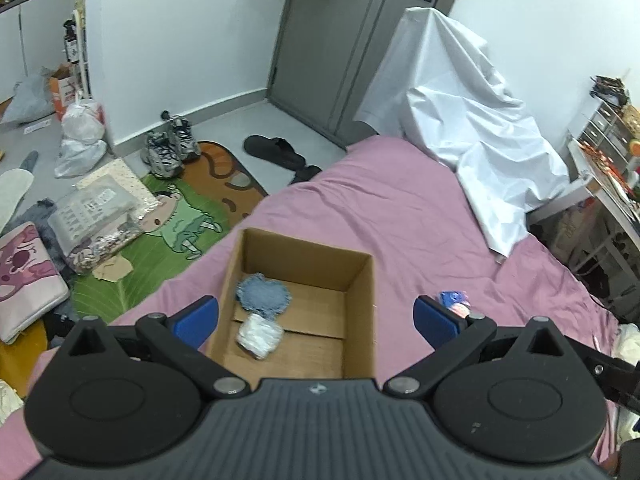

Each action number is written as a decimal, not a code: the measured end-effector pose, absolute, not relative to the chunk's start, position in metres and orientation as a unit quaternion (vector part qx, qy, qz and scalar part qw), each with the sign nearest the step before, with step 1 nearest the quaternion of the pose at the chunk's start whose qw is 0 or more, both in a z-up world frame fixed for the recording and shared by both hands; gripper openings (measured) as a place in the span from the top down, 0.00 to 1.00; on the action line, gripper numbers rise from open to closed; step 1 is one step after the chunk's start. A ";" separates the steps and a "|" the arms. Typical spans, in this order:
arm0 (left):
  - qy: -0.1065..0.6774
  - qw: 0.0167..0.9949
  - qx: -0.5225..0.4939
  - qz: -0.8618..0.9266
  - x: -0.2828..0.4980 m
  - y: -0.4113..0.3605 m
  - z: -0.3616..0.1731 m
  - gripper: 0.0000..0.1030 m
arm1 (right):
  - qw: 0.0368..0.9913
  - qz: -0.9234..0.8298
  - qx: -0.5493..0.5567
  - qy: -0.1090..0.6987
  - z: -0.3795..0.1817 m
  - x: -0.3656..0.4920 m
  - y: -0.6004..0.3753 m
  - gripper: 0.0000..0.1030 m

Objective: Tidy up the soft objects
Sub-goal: 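Move both open grippers back toward the burger and black plushes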

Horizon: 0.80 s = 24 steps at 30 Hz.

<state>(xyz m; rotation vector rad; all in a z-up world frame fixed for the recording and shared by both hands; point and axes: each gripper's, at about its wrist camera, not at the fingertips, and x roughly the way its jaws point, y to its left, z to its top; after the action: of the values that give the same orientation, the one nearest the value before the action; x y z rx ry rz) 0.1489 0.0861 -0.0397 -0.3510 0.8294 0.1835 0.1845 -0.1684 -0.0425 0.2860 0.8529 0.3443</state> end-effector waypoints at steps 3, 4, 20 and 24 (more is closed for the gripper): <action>0.397 0.898 -0.173 0.079 0.147 0.077 -0.038 0.00 | 0.889 0.161 0.137 0.405 -0.041 0.180 -0.179 0.00; 0.398 0.898 -0.173 0.078 0.147 0.075 -0.038 0.00 | 0.890 0.160 0.136 0.404 -0.041 0.179 -0.184 0.00; 0.435 0.889 -0.133 0.061 0.146 0.023 -0.042 0.00 | 0.890 0.139 0.143 0.409 -0.048 0.177 -0.244 0.00; 0.449 0.881 -0.135 0.061 0.149 0.013 -0.048 0.00 | 0.884 0.134 0.155 0.420 -0.056 0.178 -0.255 0.00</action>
<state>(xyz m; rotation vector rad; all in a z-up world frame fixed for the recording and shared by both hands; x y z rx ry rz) 0.1495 0.0134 -0.0479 -0.2811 0.9351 0.1274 0.1781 -0.2554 -0.0557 0.3227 0.8740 0.2789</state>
